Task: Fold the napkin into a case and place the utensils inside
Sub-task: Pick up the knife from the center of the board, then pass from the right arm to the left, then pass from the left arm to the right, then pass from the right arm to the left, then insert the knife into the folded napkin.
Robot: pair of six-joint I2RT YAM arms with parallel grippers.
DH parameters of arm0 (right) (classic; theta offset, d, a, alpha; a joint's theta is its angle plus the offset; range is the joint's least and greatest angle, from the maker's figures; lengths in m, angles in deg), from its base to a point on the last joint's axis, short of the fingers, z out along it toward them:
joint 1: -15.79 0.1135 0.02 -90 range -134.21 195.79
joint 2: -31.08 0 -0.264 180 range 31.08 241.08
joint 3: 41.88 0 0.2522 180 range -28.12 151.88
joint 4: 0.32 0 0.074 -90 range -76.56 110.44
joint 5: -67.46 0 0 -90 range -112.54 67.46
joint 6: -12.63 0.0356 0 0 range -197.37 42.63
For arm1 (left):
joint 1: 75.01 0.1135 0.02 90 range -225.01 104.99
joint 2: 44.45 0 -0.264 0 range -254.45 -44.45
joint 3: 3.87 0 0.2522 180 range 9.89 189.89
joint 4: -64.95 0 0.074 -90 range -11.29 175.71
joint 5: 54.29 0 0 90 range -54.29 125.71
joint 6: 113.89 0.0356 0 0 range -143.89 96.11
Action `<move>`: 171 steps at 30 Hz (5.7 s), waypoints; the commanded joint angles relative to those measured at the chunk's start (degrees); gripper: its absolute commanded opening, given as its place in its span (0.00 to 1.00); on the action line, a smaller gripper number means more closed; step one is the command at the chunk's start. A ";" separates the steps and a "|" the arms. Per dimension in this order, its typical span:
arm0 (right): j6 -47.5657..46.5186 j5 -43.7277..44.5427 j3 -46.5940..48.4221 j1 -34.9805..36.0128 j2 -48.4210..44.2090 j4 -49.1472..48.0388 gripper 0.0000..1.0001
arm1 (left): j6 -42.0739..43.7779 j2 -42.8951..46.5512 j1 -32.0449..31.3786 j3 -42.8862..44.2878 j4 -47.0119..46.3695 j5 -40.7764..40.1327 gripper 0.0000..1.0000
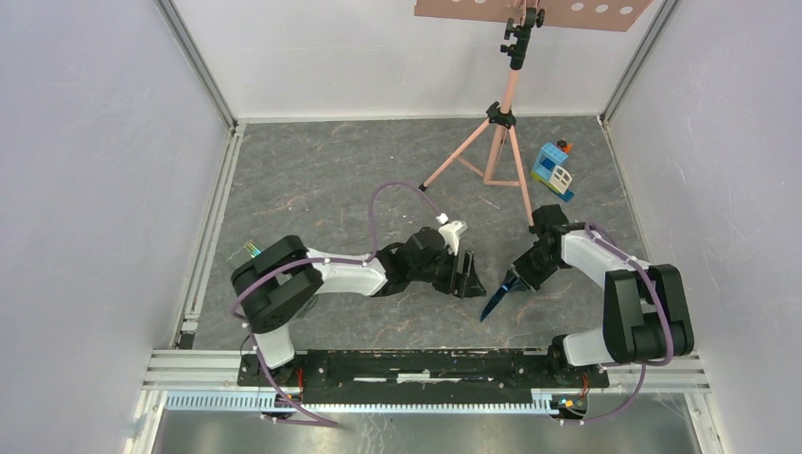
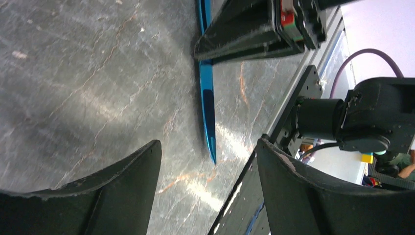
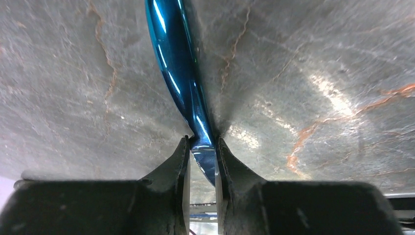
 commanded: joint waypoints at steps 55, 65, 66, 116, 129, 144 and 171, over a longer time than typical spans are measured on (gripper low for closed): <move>-69.79 -40.63 -12.40 24.31 -36.62 -34.29 0.93 | 45.18 27.02 3.33 13.06 63.42 11.57 0.02; -64.89 -40.65 -15.00 26.53 -34.10 -40.91 0.66 | 46.59 29.79 3.38 14.00 63.62 11.69 0.02; -64.41 -41.29 -15.44 26.79 -34.00 -42.30 0.62 | 46.45 29.77 3.31 14.23 63.57 11.75 0.02; -39.94 13.91 -15.64 52.23 -23.03 -81.66 0.01 | -31.18 48.10 19.27 -4.98 33.60 -19.88 0.58; -39.21 14.58 -15.31 52.60 -22.21 -81.87 0.00 | -28.28 46.89 17.63 -6.86 28.09 -21.21 0.52; -38.10 14.74 -14.93 52.60 -21.16 -81.44 0.01 | -24.46 46.56 17.04 -7.73 25.60 -21.03 0.29; -55.16 24.90 -16.55 52.60 -29.70 -54.71 0.98 | 29.29 37.61 73.94 14.05 64.98 -17.15 0.02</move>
